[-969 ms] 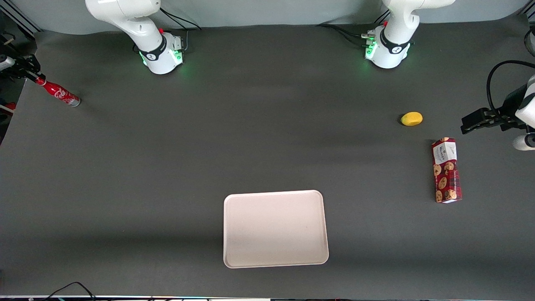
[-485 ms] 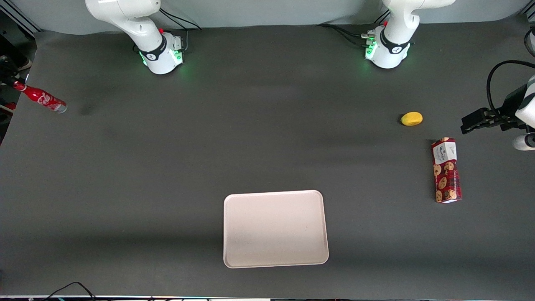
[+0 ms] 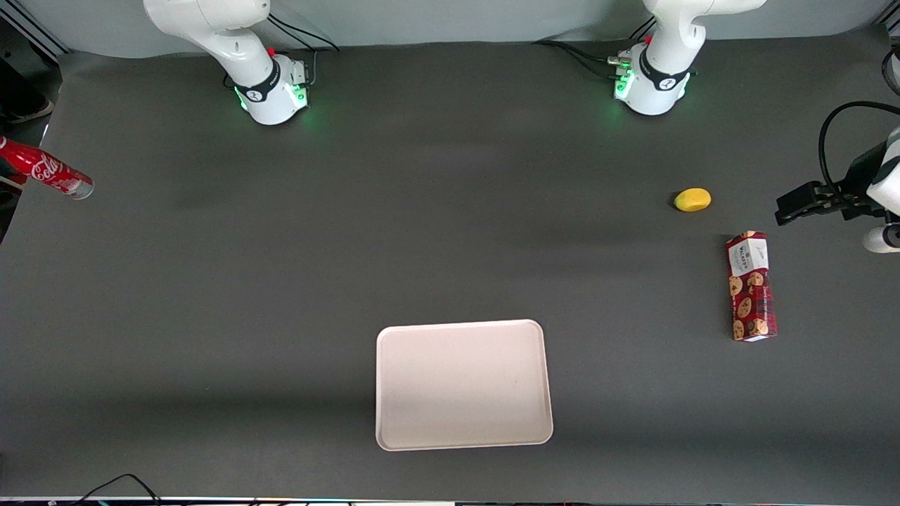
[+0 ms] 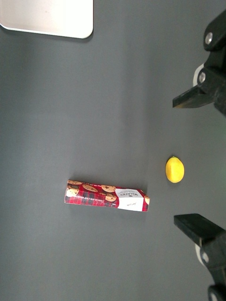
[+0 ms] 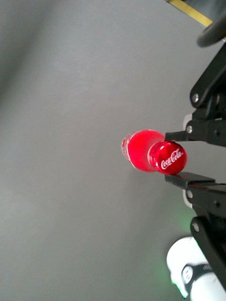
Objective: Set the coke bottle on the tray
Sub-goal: 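Lift the bottle with the right gripper and carry it toward the white tray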
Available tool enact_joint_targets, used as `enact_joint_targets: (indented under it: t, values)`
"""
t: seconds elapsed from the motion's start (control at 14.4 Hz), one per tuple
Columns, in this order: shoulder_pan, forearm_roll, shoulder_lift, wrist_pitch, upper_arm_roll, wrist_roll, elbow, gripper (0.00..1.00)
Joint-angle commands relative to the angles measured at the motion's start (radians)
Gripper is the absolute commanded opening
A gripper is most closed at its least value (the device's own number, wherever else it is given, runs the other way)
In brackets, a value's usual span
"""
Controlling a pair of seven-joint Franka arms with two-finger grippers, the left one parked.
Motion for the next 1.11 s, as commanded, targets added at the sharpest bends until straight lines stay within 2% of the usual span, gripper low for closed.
enact_joint_targets:
  t: [0.0,0.28,0.55,0.69,0.9,1.04]
  values:
    - [0.003,0.060,0.044,-0.109,0.138,0.128,0.157,0.04]
    - [0.003,0.182,0.209,-0.237,0.330,0.408,0.436,0.04]
    - [0.003,0.185,0.406,-0.226,0.574,0.735,0.608,0.04]
    - [0.003,0.183,0.510,-0.144,0.689,0.898,0.679,0.04]
    - [0.008,0.176,0.666,0.005,0.793,1.042,0.712,0.04]
    - [0.046,0.145,0.760,0.079,0.809,1.090,0.728,0.04]
